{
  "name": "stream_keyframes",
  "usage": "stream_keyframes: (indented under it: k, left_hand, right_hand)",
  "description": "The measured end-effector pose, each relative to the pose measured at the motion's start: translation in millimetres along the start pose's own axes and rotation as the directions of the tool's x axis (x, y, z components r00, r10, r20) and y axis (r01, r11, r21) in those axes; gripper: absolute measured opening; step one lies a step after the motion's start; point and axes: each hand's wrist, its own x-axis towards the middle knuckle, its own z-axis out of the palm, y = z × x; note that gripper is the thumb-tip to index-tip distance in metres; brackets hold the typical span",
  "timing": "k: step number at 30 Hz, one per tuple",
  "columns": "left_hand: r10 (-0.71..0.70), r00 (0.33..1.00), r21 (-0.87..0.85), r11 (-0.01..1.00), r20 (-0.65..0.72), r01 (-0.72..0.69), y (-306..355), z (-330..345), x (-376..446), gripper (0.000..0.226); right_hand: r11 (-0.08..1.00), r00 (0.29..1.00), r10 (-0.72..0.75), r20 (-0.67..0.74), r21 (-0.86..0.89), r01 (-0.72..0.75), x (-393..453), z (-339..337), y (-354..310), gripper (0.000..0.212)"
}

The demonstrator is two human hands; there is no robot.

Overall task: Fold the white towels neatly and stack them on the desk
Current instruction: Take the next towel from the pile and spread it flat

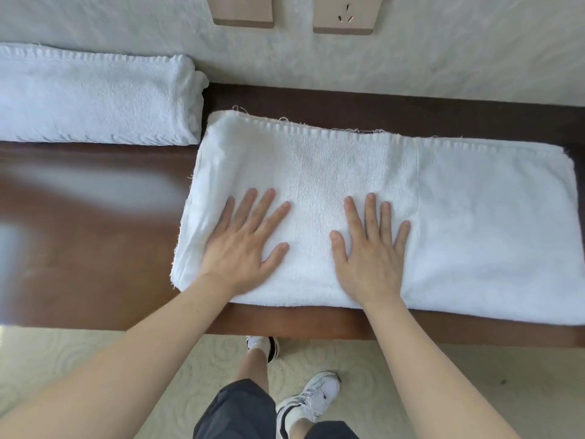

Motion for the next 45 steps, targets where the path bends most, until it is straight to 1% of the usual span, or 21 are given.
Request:
stream_keyframes:
  k: [4, 6, 10, 12, 15, 17, 19, 21, 22, 23, 25, 27, 28, 30, 32, 34, 37, 39, 41, 43, 45]
  left_hand:
    - [-0.203, 0.979, 0.011, 0.979, -0.017, 0.203, -35.6, -10.6, -11.9, 0.070]
    - [-0.264, 0.965, -0.030, 0.964, -0.005, 0.264, -42.4, -10.8, -14.8, 0.071]
    - [-0.358, 0.929, -0.074, 0.933, -0.094, 0.352, -14.1, -15.1, -3.7, 0.067]
    - [-0.309, 0.937, -0.102, 0.950, -0.162, 0.296, 6.8, -17.0, 11.0, 0.064]
    - [-0.132, 0.982, -0.093, 0.988, -0.138, 0.120, 18.5, -13.4, 41.8, 0.066]
    - [-0.140, 0.984, -0.070, 0.989, -0.112, 0.132, 7.1, -14.2, 64.3, 0.066]
    - [-0.268, 0.953, -0.069, 0.963, -0.140, 0.260, -14.4, -20.2, 81.8, 0.064]
    - [-0.425, 0.886, -0.105, 0.905, -0.186, 0.412, -38.6, -27.5, 89.4, 0.060]
    - [-0.464, 0.861, -0.131, 0.886, -0.211, 0.445, -49.0, -30.4, 89.1, 0.057]
    - [-0.465, 0.851, -0.143, 0.885, -0.245, 0.443, -56.4, -32.2, 85.9, 0.053]
    - [-0.396, 0.848, -0.141, 0.918, -0.352, 0.370, -64.1, -32.6, 73.6, 0.039]
    - [-0.384, 0.814, -0.219, 0.922, -0.435, 0.318, -66.1, -32.2, 63.3, 0.026]
    - [-0.423, 0.796, -0.308, 0.899, -0.433, 0.310, -65.3, -33.6, 59.9, 0.022]
    - [-0.546, 0.754, -0.498, 0.799, -0.365, 0.337, -62.3, -39.0, 60.4, 0.017]
    - [-0.622, 0.723, -0.596, 0.714, -0.299, 0.368, -60.3, -44.1, 64.1, 0.015]
    - [-0.603, 0.738, -0.593, 0.725, -0.301, 0.351, -59.1, -46.2, 66.9, 0.017]
    - [-0.482, 0.808, -0.537, 0.804, -0.340, 0.254, -61.1, -44.0, 67.4, 0.005]
    - [-0.373, 0.833, -0.401, 0.893, -0.407, 0.204, -63.6, -40.6, 68.2, 0.020]
    - [-0.330, 0.827, -0.290, 0.933, -0.455, 0.213, -65.2, -38.9, 72.2, 0.036]
    - [-0.334, 0.820, -0.299, 0.931, -0.465, 0.210, -61.6, -41.7, 75.8, 0.041]
    - [-0.375, 0.813, -0.348, 0.909, -0.445, 0.229, -60.2, -44.6, 77.1, 0.038]
  right_hand:
    - [1.000, 1.000, -0.017, -0.011, 0.004, 0.017, 0.6, -0.4, 0.6, 0.065]
    - [1.000, 1.000, -0.018, -0.012, 0.011, 0.018, 0.5, 0.8, 0.8, 0.065]
    - [1.000, 1.000, -0.005, -0.023, 0.004, 0.005, 0.5, 2.5, -1.5, 0.065]
    - [1.000, 1.000, -0.006, -0.020, 0.003, 0.006, 1.8, 2.8, -2.4, 0.065]
    - [1.000, 1.000, -0.011, -0.025, -0.002, 0.011, 0.5, 2.6, -1.1, 0.066]
    - [1.000, 0.999, -0.016, -0.029, -0.007, 0.016, 0.2, 3.1, -0.3, 0.066]
    - [1.000, 0.999, -0.021, -0.039, -0.011, 0.021, 0.1, 4.0, -0.2, 0.066]
    - [1.000, 0.999, -0.025, -0.047, -0.015, 0.024, 1.0, 5.3, 0.2, 0.067]
    - [1.000, 0.999, -0.023, -0.049, -0.015, 0.022, 1.7, 5.4, 0.3, 0.067]
    - [1.000, 0.999, -0.021, -0.049, -0.017, 0.020, 1.9, 5.4, 0.6, 0.067]
    - [1.000, 0.998, -0.022, -0.052, -0.020, 0.021, 1.3, 5.6, 0.4, 0.067]
    - [1.000, 0.998, -0.018, -0.060, -0.021, 0.016, 1.1, 5.8, 0.1, 0.068]
    - [1.000, 0.998, -0.016, -0.061, -0.022, 0.014, 1.2, 5.8, -0.3, 0.068]
    - [1.000, 0.998, -0.014, -0.064, -0.024, 0.012, 1.8, 5.6, -0.7, 0.068]
    - [0.999, 0.998, -0.017, -0.066, -0.029, 0.015, 1.1, 5.8, -0.4, 0.068]
    - [0.999, 0.997, -0.019, -0.074, -0.031, 0.017, 1.0, 6.1, -0.1, 0.069]
    - [0.999, 0.997, -0.020, -0.075, -0.037, 0.017, 1.5, 5.8, -0.6, 0.069]
    - [0.999, 0.996, -0.022, -0.081, -0.035, 0.019, 1.1, 6.1, -0.2, 0.069]
    - [0.999, 0.996, -0.026, -0.090, -0.037, 0.023, 1.1, 6.8, -0.2, 0.070]
    - [0.999, 0.995, -0.028, -0.092, -0.040, 0.024, 1.3, 7.2, 0.2, 0.070]
    - [0.999, 0.995, -0.029, -0.093, -0.042, 0.025, 1.1, 7.3, 0.2, 0.071]
